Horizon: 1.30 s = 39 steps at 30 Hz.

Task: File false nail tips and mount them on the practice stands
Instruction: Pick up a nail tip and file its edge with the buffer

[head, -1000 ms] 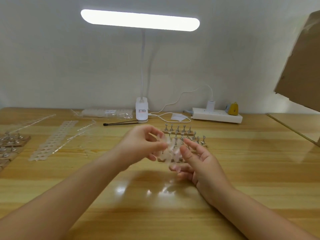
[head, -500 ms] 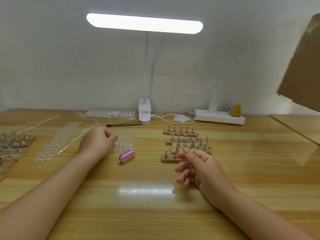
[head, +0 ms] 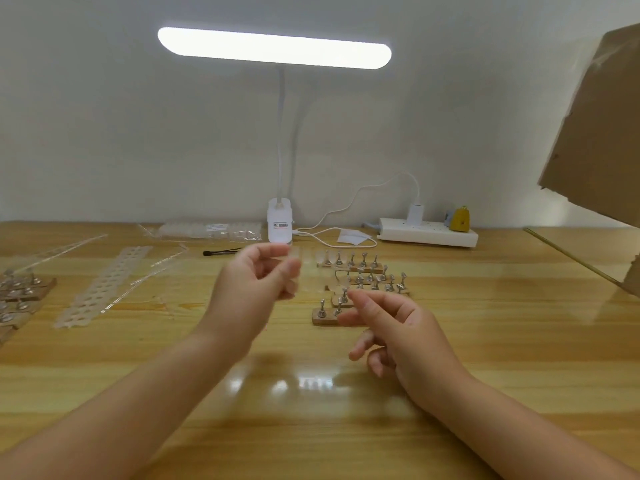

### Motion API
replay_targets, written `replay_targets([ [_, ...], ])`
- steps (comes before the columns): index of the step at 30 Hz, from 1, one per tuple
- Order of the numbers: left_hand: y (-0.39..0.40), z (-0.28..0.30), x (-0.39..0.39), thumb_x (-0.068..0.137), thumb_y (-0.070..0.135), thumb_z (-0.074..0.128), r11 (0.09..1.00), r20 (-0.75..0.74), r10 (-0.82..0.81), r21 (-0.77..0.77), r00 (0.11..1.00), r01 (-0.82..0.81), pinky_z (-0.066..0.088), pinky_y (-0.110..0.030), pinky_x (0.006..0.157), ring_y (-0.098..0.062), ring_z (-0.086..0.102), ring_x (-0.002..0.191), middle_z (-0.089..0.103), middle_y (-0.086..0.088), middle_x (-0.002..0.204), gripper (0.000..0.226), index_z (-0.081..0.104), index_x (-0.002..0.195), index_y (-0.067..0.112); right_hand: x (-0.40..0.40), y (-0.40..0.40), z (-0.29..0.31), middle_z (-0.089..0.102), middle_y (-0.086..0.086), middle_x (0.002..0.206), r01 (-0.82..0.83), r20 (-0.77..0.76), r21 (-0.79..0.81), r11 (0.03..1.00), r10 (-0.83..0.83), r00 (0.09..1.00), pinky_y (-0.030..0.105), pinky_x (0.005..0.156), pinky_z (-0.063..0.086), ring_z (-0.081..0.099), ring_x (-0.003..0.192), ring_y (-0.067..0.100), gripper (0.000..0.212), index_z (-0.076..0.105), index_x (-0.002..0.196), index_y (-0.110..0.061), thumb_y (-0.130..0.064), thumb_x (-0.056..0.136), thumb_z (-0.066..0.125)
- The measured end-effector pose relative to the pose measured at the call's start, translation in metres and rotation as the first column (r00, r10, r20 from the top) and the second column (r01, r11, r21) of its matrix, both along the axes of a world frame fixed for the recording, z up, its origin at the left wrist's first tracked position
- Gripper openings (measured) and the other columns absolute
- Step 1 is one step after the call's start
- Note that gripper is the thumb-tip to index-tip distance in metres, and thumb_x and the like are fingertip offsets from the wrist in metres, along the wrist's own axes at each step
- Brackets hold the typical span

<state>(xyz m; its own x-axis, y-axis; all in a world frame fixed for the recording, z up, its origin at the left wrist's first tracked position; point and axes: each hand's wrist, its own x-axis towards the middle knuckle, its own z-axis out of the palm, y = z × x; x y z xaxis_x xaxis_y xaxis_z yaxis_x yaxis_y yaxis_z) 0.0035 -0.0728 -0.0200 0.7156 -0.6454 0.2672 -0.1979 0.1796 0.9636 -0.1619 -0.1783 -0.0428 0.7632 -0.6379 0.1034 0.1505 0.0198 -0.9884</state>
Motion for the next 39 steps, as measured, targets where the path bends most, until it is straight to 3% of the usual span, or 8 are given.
replay_targets([
  [6, -0.001, -0.01, -0.028, 0.088, 0.014, 0.064, 0.995, 0.035, -0.102, -0.002, 0.994, 0.102, 0.051, -0.017, 0.064, -0.007, 0.063, 0.064, 0.066, 0.008, 0.068, 0.016, 0.067, 0.103, 0.019, -0.003, -0.002, 0.003, 0.071, 0.015, 0.081, 0.032, 0.05, 0.072, 0.997, -0.036, 0.998, 0.02, 0.037, 0.039, 0.061, 0.052, 0.016, 0.031, 0.069, 0.092, -0.001, -0.026, 0.074, 0.071],
  [12, 0.001, -0.009, -0.026, 0.069, 0.031, 0.073, 0.962, -0.184, -0.243, 0.079, 0.953, 0.26, 0.05, -0.024, 0.055, -0.013, 0.057, 0.057, 0.069, -0.005, 0.074, 0.029, 0.073, 0.092, 0.014, -0.001, 0.0, 0.0, 0.07, 0.011, 0.077, 0.019, -0.038, -0.035, 0.999, -0.02, 0.999, 0.022, 0.038, 0.041, 0.062, 0.053, 0.018, 0.017, 0.071, 0.087, -0.003, -0.02, 0.084, 0.069],
  [18, 0.004, -0.008, -0.022, 0.066, 0.04, 0.073, 0.931, 0.055, -0.299, 0.236, 0.953, 0.279, 0.047, -0.016, 0.056, -0.004, 0.055, 0.057, 0.067, 0.005, 0.067, 0.023, 0.076, 0.085, 0.028, -0.003, 0.001, 0.003, 0.073, 0.001, 0.083, 0.082, -0.051, -0.083, 0.993, -0.086, 0.995, 0.02, 0.039, 0.04, 0.061, 0.055, 0.013, 0.035, 0.071, 0.101, -0.021, -0.041, 0.072, 0.071],
  [21, 0.004, -0.008, -0.024, 0.059, 0.048, 0.075, 0.932, 0.207, -0.286, 0.288, 0.935, 0.221, 0.053, -0.021, 0.063, -0.005, 0.062, 0.065, 0.069, 0.007, 0.069, 0.037, 0.074, 0.09, 0.027, -0.004, 0.0, 0.004, 0.072, -0.002, 0.075, 0.051, -0.098, -0.214, 0.976, -0.073, 0.992, 0.014, 0.046, 0.041, 0.058, 0.057, 0.003, 0.014, 0.074, 0.086, -0.018, -0.029, 0.078, 0.075],
  [25, 0.003, -0.009, -0.024, 0.055, 0.045, 0.078, 0.992, 0.095, -0.044, 0.123, 0.995, 0.032, 0.048, -0.02, 0.062, -0.003, 0.068, 0.066, 0.073, 0.003, 0.073, 0.043, 0.068, 0.089, 0.021, -0.004, 0.004, 0.004, 0.073, 0.003, 0.072, -0.031, -0.128, -0.223, 0.974, 0.002, 0.992, 0.01, 0.05, 0.042, 0.061, 0.058, 0.001, 0.008, 0.071, 0.077, -0.013, -0.02, 0.08, 0.075],
  [28, 0.002, -0.01, -0.026, 0.063, 0.033, 0.077, 0.998, 0.043, -0.065, 0.022, 0.997, 0.064, 0.046, -0.013, 0.055, -0.005, 0.065, 0.062, 0.073, -0.003, 0.072, 0.024, 0.072, 0.08, 0.017, -0.003, 0.008, 0.003, 0.073, 0.005, 0.077, -0.009, -0.109, -0.214, 0.977, -0.015, 0.994, 0.012, 0.049, 0.043, 0.062, 0.06, 0.005, 0.018, 0.072, 0.08, -0.015, -0.031, 0.074, 0.077],
  [33, 0.002, -0.015, -0.034, 0.083, 0.02, 0.07, 0.976, 0.28, -0.205, 0.133, 0.938, 0.174, 0.051, -0.016, 0.063, -0.006, 0.067, 0.071, 0.071, 0.005, 0.078, 0.004, 0.069, 0.087, 0.021, -0.004, 0.005, 0.001, 0.07, -0.007, 0.069, 0.083, -0.078, -0.26, 0.962, -0.107, 0.991, 0.01, 0.05, 0.042, 0.058, 0.058, 0.0, 0.01, 0.075, 0.085, -0.023, -0.03, 0.078, 0.076],
  [39, 0.004, -0.017, -0.039, 0.083, 0.012, 0.069, 0.992, 0.646, -0.067, 0.125, 0.76, -0.018, 0.042, -0.005, 0.064, 0.005, 0.059, 0.076, 0.061, 0.018, 0.071, 0.025, 0.057, 0.081, 0.034, -0.004, 0.009, -0.003, 0.07, 0.006, 0.072, 0.09, -0.067, -0.351, 0.932, -0.121, 0.99, 0.021, 0.063, 0.049, 0.055, 0.063, 0.011, 0.005, 0.077, 0.081, -0.027, -0.032, 0.081, 0.074],
])
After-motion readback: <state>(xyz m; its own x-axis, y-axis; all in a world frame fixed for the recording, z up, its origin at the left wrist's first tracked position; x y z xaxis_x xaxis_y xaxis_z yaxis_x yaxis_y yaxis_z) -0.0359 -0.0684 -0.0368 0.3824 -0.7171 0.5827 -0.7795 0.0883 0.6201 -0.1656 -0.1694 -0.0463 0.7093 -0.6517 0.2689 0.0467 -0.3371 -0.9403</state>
